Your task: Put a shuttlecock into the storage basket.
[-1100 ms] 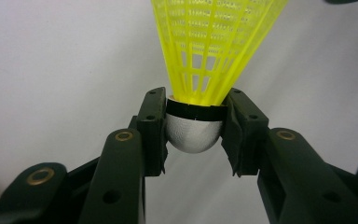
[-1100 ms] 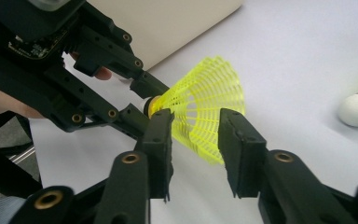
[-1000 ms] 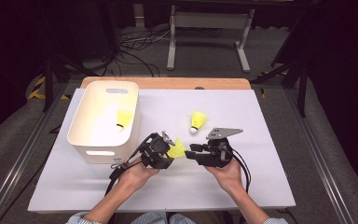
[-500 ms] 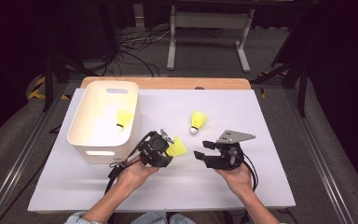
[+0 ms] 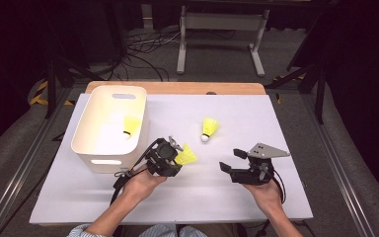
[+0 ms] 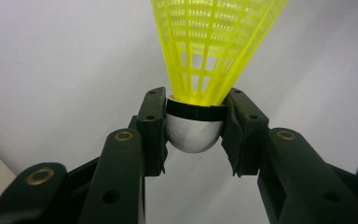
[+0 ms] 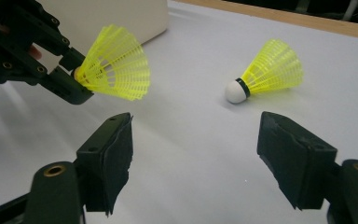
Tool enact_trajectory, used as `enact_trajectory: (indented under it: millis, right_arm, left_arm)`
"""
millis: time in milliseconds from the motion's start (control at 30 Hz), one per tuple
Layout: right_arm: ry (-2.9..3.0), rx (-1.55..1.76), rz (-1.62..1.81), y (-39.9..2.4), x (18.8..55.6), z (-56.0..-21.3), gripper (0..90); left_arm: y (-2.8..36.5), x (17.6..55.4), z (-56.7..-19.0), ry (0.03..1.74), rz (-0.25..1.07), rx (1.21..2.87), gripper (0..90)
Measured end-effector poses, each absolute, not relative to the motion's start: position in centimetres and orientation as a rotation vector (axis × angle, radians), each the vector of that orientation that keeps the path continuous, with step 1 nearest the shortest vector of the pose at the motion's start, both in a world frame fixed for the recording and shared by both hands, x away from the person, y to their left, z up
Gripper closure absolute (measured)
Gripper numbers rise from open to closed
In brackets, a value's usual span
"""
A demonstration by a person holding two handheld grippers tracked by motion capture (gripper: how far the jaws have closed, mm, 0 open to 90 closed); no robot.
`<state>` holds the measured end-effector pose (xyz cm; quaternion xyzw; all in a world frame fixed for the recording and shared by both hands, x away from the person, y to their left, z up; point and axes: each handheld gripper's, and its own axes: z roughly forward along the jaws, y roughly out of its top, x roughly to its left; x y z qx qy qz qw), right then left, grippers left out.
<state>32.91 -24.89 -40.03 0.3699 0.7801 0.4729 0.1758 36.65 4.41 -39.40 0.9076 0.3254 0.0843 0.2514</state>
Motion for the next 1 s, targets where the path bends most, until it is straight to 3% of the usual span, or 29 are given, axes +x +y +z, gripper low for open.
enact_trajectory:
  millis: [1000]
  right_arm:
    - [2.071, 1.113, 1.301, -29.1, 30.1, -42.0, 20.0]
  left_arm:
    - [5.0, 37.0, -37.6, 0.922, 0.227, 2.449, 63.5]
